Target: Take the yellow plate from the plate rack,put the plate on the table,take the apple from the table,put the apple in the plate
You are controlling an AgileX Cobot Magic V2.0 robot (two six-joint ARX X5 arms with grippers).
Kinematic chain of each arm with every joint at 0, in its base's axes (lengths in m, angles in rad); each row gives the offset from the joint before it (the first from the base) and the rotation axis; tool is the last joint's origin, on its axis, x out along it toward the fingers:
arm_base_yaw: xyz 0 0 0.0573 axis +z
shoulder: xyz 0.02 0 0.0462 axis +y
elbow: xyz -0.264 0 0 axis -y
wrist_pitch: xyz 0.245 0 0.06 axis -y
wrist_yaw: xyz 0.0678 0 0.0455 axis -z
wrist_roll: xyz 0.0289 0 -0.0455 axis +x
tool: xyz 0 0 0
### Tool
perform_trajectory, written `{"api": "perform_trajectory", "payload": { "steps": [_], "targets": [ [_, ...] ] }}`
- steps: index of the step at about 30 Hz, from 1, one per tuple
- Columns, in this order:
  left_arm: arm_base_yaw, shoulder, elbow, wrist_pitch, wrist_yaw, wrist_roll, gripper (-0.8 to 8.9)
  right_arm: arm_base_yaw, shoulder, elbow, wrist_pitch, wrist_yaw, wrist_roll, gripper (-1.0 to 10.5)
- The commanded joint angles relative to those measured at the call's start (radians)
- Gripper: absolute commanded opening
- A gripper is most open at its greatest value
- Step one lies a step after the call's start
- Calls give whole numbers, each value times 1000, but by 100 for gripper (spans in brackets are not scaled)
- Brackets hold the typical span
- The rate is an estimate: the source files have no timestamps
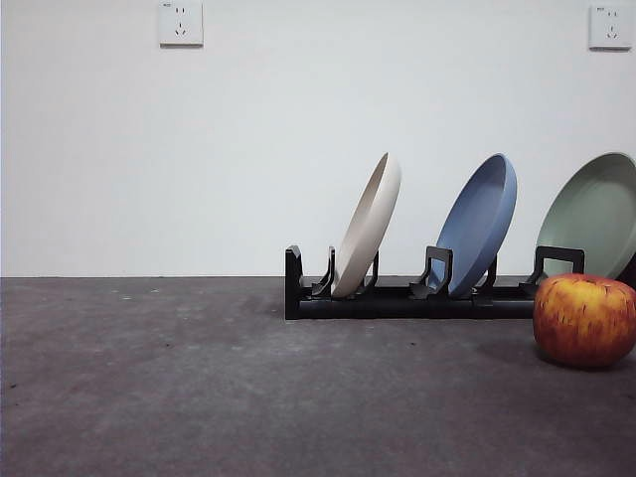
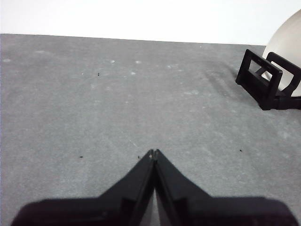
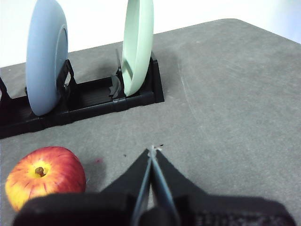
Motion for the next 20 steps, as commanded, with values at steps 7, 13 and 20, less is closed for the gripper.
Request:
{"api": "perform_trajectory", "payload": {
  "steps": [7, 13, 20],
  "targets": [
    [4, 0, -5, 3, 29, -16, -6, 0, -1, -6, 6, -27, 12, -8],
    [4, 27, 54, -13, 117, -65, -6, 0, 4, 42, -2, -80, 58, -11],
    [3, 126, 194, -79, 219, -67, -6, 0, 80, 178, -47, -124, 70, -12]
  ]
}}
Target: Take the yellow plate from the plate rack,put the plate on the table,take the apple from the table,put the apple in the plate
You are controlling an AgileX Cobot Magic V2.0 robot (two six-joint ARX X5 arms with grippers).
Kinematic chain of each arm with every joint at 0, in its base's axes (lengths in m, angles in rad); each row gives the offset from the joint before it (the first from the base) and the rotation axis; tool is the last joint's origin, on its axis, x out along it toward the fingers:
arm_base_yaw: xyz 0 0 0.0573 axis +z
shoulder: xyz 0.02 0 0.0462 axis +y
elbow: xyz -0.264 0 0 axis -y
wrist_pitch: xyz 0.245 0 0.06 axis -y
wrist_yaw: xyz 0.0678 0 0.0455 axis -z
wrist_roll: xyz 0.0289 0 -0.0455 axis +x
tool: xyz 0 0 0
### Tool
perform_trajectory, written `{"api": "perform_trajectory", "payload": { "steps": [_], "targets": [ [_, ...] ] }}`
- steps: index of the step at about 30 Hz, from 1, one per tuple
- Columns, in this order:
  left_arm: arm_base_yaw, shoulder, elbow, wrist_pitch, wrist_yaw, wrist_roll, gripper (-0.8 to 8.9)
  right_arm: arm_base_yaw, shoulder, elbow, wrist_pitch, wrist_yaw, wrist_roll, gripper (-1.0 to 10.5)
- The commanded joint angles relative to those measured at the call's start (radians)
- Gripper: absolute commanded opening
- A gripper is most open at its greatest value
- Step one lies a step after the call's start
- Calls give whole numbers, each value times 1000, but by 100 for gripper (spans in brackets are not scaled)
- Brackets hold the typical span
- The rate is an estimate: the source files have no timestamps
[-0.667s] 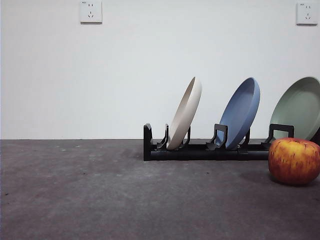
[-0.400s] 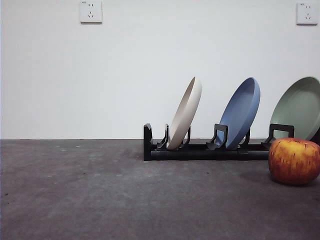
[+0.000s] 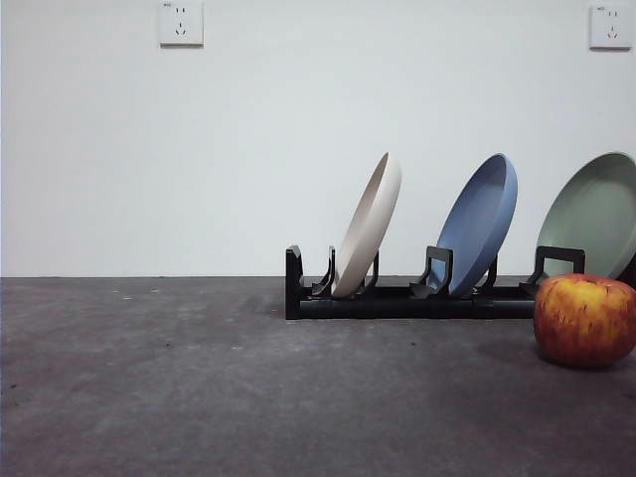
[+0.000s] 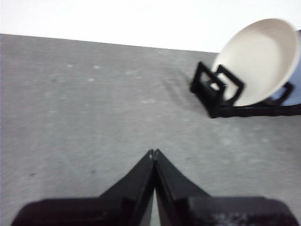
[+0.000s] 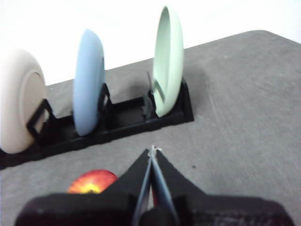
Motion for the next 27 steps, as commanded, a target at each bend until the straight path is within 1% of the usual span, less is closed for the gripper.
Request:
{"api": "perform_trajectory", "payload": {
  "steps": [1, 4, 7, 10, 15, 19, 21, 24, 27],
  "targets": [
    [3, 45, 58, -13, 51, -8, -6, 0, 45, 64, -23, -31, 34, -12],
    [3, 107, 138, -36, 98, -7, -6, 0, 107, 152, -63, -76, 51, -12],
    [2, 169, 229, -64, 130, -6, -6, 0, 172, 263, -114, -112, 45, -11],
    [2, 225, 320, -93, 167, -6, -6, 0, 243, 394, -198, -151, -12, -11],
    [2, 300, 480, -175, 263, 5, -6, 0, 364, 641, -385, -220, -121, -11],
    [-27, 352, 604, -261, 277, 21, -6, 0, 446, 814, -536, -260, -190, -11],
    [-45, 382, 672, -320, 300, 47, -6, 0, 481, 887, -597, -274, -219, -11],
    [-79, 419, 757, -394, 305, 84, -6, 1, 513, 956, -647, -293, -231, -11],
    [-111, 444, 812, -427, 305, 106, -6, 1, 522, 981, -659, -293, -232, -11]
  ]
}}
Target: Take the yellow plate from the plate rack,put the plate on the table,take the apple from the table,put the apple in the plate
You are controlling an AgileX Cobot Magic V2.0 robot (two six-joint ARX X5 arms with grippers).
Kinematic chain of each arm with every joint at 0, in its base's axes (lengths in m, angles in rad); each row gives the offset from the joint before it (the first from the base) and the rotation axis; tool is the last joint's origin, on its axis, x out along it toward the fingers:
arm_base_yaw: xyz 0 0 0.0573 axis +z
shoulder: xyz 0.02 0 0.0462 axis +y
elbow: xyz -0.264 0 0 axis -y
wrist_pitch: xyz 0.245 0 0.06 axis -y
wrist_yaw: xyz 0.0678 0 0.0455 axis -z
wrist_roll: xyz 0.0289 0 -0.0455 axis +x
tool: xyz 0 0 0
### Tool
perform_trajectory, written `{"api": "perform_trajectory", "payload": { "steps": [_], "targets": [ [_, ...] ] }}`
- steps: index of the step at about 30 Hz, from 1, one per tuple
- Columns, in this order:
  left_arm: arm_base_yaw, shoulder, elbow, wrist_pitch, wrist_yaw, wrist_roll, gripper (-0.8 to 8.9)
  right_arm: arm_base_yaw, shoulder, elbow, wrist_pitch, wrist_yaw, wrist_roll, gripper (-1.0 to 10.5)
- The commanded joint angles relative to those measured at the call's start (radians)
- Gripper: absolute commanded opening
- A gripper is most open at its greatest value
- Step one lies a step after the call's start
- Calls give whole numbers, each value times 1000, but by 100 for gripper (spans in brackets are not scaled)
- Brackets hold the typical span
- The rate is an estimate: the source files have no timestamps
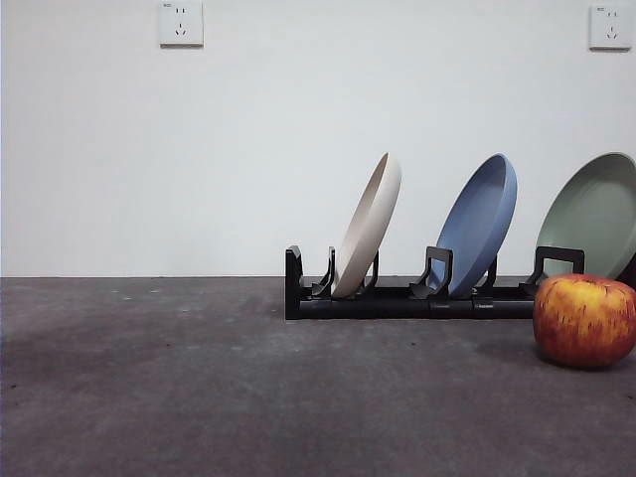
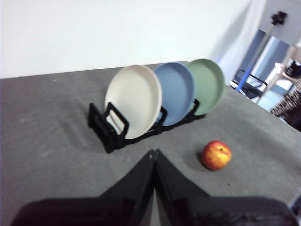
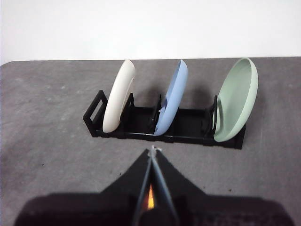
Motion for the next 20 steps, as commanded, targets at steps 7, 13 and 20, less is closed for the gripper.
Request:
{"api": "perform_trajectory", "payload": {
  "steps": [7, 13, 20],
  "targets": [
    [-39, 20, 42, -24, -4, 43, -6, 1, 2, 11, -33, -2, -19, -11],
    [-39, 25, 42, -27, -3, 31, 21, 1, 2, 13, -34, -2, -21, 2],
    [-39, 26, 52, -27, 19, 24, 676, 1, 2, 13, -34, -2, -21, 51]
  ]
}}
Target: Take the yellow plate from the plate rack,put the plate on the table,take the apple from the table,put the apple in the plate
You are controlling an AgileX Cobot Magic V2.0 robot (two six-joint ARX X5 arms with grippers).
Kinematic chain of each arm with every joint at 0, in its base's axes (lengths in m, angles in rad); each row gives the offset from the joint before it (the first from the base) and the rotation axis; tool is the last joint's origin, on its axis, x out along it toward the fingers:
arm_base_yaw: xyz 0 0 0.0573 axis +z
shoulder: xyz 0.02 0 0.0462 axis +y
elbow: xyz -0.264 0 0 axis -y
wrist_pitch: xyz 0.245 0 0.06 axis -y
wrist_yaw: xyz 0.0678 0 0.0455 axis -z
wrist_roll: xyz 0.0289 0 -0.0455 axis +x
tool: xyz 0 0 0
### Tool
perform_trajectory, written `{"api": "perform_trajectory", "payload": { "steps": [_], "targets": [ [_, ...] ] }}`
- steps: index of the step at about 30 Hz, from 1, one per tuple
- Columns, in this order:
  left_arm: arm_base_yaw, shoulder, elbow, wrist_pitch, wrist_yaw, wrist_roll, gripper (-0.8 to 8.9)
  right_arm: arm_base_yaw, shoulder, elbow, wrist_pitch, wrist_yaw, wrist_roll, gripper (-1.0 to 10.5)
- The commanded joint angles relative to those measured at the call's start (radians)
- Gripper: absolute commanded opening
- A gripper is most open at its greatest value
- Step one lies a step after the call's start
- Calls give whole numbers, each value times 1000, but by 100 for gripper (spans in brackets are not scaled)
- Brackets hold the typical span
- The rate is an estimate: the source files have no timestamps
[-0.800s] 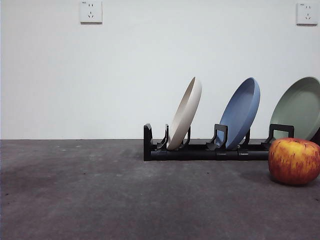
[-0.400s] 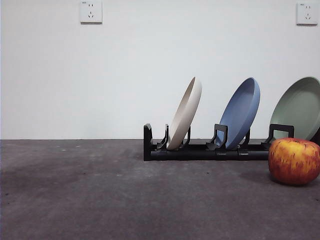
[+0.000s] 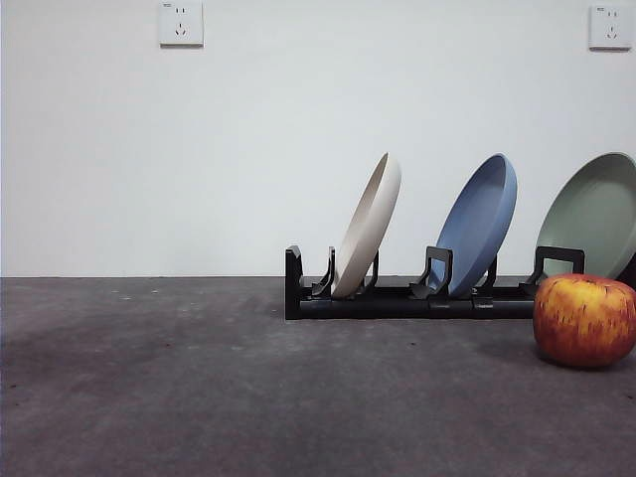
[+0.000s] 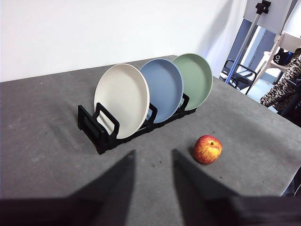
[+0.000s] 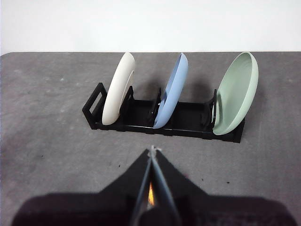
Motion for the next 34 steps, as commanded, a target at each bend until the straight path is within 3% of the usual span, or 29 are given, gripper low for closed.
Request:
{"api": "perform_trajectory", "payload": {
  "steps": [1, 3, 4, 6, 34],
  "targets": [
    [-3, -1, 16, 3, 25, -3, 690, 1, 0, 5, 6, -2, -7, 123],
    [-3, 5, 30, 2, 25, -3, 692, 1, 0, 5, 6, -2, -7, 355],
    [-3, 9, 39, 2, 25, -3, 692, 1, 0, 5, 6, -2, -7, 539],
    [-3, 16, 51, 2, 25, -3, 692, 1, 3, 5, 6, -1, -6, 728],
    [-21, 69, 78, -8, 56, -2, 692, 1, 79, 6, -35, -32, -7, 743]
  ]
}}
